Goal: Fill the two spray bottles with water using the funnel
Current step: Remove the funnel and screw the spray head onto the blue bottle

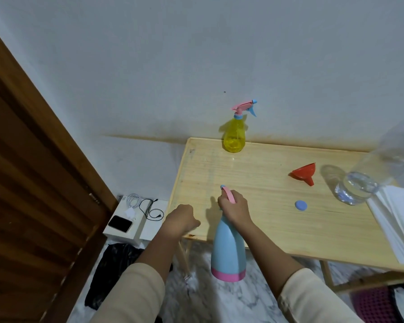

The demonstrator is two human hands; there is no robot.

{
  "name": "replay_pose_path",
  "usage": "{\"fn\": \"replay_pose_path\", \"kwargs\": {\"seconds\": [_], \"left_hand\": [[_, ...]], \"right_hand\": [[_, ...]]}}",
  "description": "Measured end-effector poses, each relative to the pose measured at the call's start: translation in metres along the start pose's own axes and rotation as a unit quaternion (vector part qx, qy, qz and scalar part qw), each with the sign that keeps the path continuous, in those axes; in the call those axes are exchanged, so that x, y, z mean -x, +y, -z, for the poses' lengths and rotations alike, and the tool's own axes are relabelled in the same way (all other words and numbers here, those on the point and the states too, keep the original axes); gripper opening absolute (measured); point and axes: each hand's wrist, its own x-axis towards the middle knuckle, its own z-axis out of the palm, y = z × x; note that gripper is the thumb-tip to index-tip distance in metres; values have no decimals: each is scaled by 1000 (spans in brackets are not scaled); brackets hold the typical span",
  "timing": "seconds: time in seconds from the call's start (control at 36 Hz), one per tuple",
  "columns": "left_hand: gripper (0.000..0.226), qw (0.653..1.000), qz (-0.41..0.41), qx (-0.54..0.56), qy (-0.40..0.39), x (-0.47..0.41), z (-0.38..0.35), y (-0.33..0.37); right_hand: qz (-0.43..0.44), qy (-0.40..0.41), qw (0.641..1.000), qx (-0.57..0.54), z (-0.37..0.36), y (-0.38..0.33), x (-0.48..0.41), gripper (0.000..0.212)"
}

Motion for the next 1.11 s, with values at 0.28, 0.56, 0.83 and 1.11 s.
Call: {"fn": "replay_pose_path", "kwargs": {"seconds": [0.28, 0.56, 0.83, 1.11], "left_hand": [[26, 1000, 3, -11, 0, -5, 0, -6], [26, 999, 24, -28, -9, -6, -1, -11], [25, 999, 31, -20, -13, -7, -2, -16], [26, 999, 29, -21, -10, -7, -2, -17]], "right_hand": [[-17, -45, 999, 7, -10, -9, -4, 7], [-43, -48, 998, -26, -14, -16, -9, 30], [-65, -50, 996, -30, -16, -19, -14, 16], [-72, -23, 995, -62, -19, -17, -9, 15]]}}
